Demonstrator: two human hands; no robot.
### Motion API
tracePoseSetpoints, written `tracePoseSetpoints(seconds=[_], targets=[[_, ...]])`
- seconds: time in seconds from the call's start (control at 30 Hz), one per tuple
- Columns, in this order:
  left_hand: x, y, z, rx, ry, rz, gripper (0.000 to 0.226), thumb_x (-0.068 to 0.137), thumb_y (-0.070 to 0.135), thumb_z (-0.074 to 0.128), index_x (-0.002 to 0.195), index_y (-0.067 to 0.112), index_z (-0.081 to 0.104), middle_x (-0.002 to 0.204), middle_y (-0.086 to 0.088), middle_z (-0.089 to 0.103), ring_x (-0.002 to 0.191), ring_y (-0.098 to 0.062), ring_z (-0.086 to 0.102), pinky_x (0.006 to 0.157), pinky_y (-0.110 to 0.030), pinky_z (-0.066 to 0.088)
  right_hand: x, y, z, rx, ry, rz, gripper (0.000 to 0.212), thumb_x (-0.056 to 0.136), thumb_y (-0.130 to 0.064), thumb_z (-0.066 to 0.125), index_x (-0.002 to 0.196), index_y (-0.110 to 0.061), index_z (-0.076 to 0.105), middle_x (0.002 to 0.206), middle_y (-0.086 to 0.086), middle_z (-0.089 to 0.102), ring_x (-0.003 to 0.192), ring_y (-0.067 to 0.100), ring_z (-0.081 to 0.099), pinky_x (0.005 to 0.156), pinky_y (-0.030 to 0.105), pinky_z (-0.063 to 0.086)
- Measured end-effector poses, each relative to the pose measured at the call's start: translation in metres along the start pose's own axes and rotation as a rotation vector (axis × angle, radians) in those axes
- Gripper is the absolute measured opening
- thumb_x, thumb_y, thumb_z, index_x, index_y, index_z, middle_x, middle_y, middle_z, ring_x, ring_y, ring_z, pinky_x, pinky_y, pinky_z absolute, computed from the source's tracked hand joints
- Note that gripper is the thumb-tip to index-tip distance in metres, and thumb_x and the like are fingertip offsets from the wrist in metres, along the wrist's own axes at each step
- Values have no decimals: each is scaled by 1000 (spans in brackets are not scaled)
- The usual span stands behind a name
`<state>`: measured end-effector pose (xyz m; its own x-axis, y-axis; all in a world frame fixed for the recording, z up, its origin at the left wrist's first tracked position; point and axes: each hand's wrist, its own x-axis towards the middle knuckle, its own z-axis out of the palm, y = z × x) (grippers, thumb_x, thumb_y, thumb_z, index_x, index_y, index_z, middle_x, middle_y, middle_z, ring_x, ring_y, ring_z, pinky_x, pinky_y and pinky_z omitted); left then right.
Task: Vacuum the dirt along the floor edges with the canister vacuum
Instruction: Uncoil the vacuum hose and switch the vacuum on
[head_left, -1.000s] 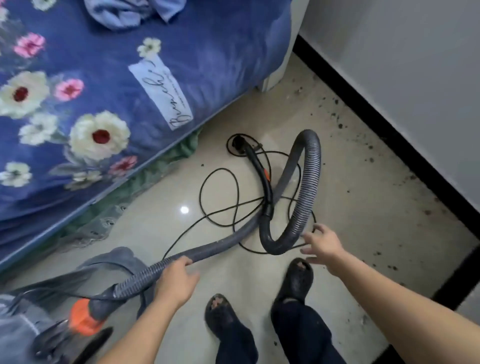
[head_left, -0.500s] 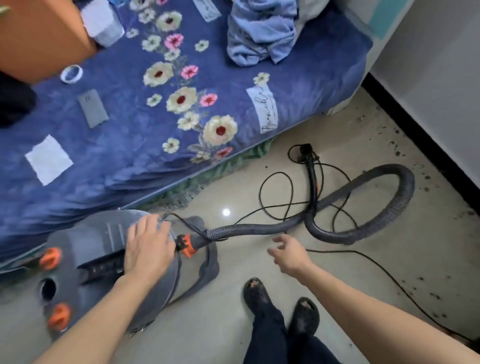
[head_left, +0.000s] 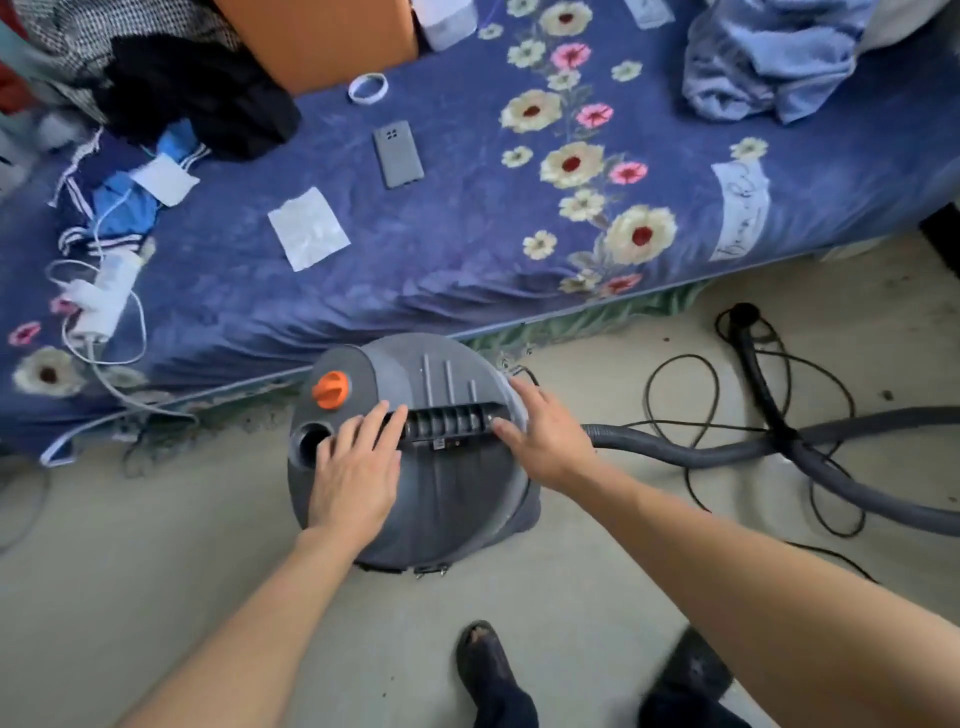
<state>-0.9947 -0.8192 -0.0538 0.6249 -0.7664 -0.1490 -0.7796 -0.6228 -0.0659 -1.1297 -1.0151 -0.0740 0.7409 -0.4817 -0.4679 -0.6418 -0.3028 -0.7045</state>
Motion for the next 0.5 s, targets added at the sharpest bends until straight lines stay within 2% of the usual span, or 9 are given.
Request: tracePoseSetpoints(seconds=[0.07, 0.17, 0.27, 0.37, 0.43, 0.5], targets=[[-3, -12, 5, -46, 35, 67, 53, 84, 28, 64, 134, 13, 54, 136, -7, 55, 110, -32, 57, 79, -46, 53, 15, -15, 24, -64, -12, -10, 61, 95, -54, 49, 149, -31, 33, 154, 4, 32, 138, 29, 36, 111, 42, 33], [-12, -34, 14, -206, -11, -3, 60, 87, 45, 43, 128, 5, 59, 131, -17, 58, 110, -36, 58, 84, -47, 54, 23, -29, 53, -155, 33, 47, 53, 90, -63, 49, 136, -36, 47, 152, 9, 30, 133, 37, 39, 109, 44, 35], [-28, -56, 24, -327, 27, -49, 58, 87, 44, 43, 116, 1, 66, 122, -18, 62, 108, -36, 61, 84, -46, 55, 17, -38, 68, -175, 71, 74, 48, 88, -62, 53, 125, -32, 51, 140, 9, 36, 122, 39, 47, 101, 43, 42], [-44, -78, 31, -402, 119, -44, 50, 86, 39, 45, 111, 2, 69, 119, -15, 64, 107, -33, 61, 86, -41, 54, 4, -49, 84, -175, 75, 102, 48, 88, -60, 55, 125, -30, 51, 135, 7, 36, 121, 35, 47, 98, 41, 42], [-55, -95, 34, -467, 186, -143, 45, 86, 37, 48, 110, 5, 69, 116, -12, 63, 105, -30, 57, 87, -39, 49, -4, -57, 98, -184, 58, 128, 49, 88, -61, 55, 124, -29, 51, 137, 7, 33, 121, 34, 47, 96, 40, 42], [-68, -111, 31, -568, 194, -374, 31, 88, 33, 55, 103, 8, 65, 106, -10, 60, 99, -31, 56, 78, -39, 46, -10, -66, 112, -197, 36, 162, 50, 89, -62, 53, 125, -28, 50, 143, 8, 29, 124, 34, 46, 96, 41, 42]])
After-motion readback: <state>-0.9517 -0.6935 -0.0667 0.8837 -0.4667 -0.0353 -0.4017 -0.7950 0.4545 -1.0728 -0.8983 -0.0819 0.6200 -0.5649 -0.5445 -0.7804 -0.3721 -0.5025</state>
